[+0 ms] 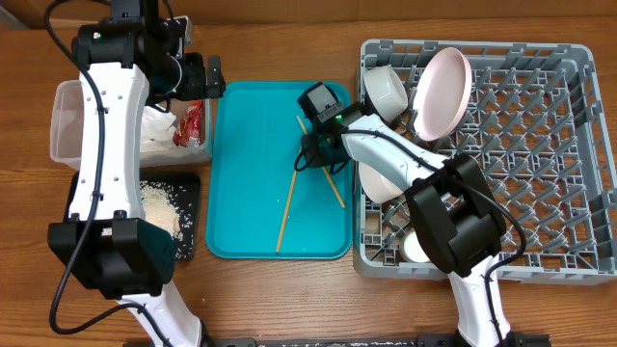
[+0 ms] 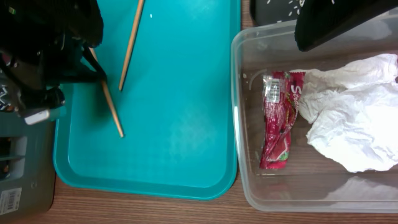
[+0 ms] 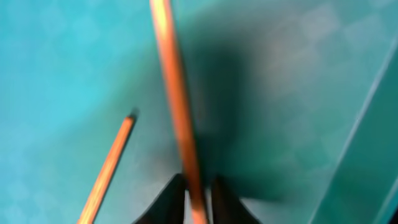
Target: Sort waste into correct bins and load items into the dishwasher
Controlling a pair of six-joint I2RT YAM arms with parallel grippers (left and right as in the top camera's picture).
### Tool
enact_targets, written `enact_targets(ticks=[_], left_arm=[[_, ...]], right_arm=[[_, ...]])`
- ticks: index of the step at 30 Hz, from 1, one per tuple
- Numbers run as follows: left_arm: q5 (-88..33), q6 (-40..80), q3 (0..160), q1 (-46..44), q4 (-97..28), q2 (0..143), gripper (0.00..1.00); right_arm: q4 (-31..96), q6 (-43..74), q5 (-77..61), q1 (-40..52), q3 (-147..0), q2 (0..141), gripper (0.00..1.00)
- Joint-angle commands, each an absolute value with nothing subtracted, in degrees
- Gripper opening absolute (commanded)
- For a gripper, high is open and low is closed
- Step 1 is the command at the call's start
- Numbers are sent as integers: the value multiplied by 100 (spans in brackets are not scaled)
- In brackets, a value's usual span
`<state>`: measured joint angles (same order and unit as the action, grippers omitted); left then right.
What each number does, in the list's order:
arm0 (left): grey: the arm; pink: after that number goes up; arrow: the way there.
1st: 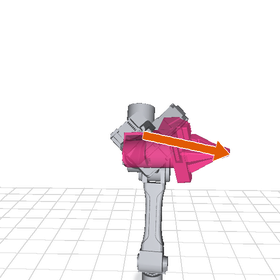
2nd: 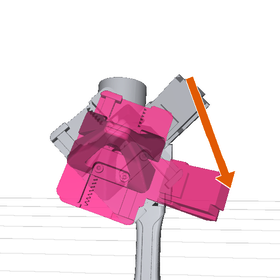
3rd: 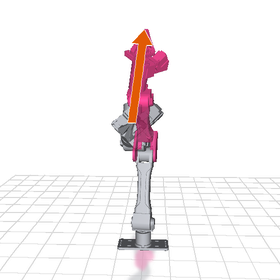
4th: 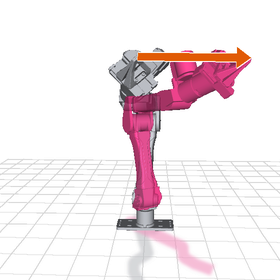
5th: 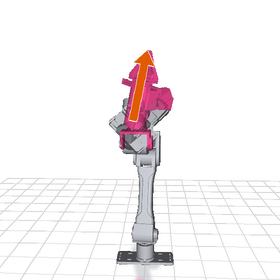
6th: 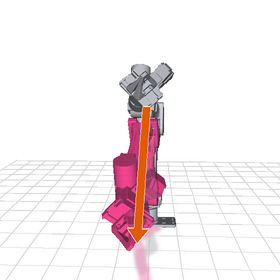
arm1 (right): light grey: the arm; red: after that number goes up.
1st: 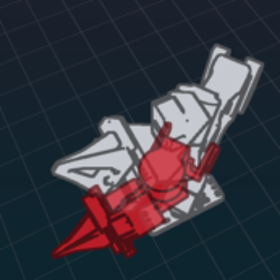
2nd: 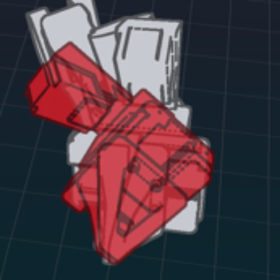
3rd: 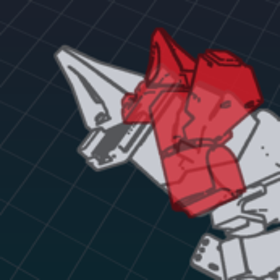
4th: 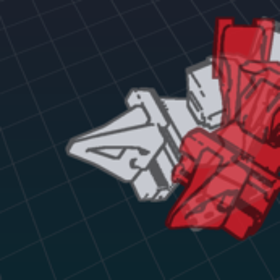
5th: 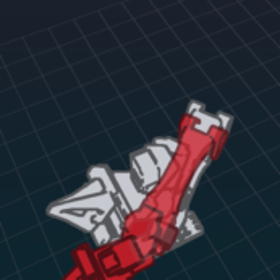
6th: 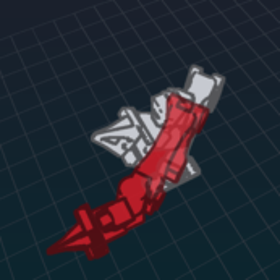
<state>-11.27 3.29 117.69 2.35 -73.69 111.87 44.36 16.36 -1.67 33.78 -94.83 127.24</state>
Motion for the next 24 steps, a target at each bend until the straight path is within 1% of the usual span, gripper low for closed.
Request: enact_targets(ticks=[1, 5, 9, 13, 16, 20, 24], left_arm=[[-1096, 386, 11795, 185, -7347, 11126, 100], [-1096, 386, 11795, 185, -7347, 11126, 100], [-1096, 386, 11795, 185, -7347, 11126, 100], [-1096, 386, 11795, 185, -7347, 11126, 100], [-1096, 386, 11795, 185, -7347, 11126, 100], [-1096, 388, 11795, 185, -7347, 11126, 100], [-1096, 386, 11795, 185, -7347, 11126, 100]], right_arm=[[4497, 1697, -86, 3395, -9467, 12803, 11], [4698, 1500, 132, 3367, -9778, 12776, 4], [5269, 1468, 143, 3312, -10532, 12602, 4], [5959, 1166, 143, 3288, -11454, 12436, 4], [6713, 1041, 185, 3192, -12296, 12291, 4], [7393, 1081, 187, 2904, -12897, 12108, 4], [7859, 1269, 187, 2497, -13054, 11767, 4]])
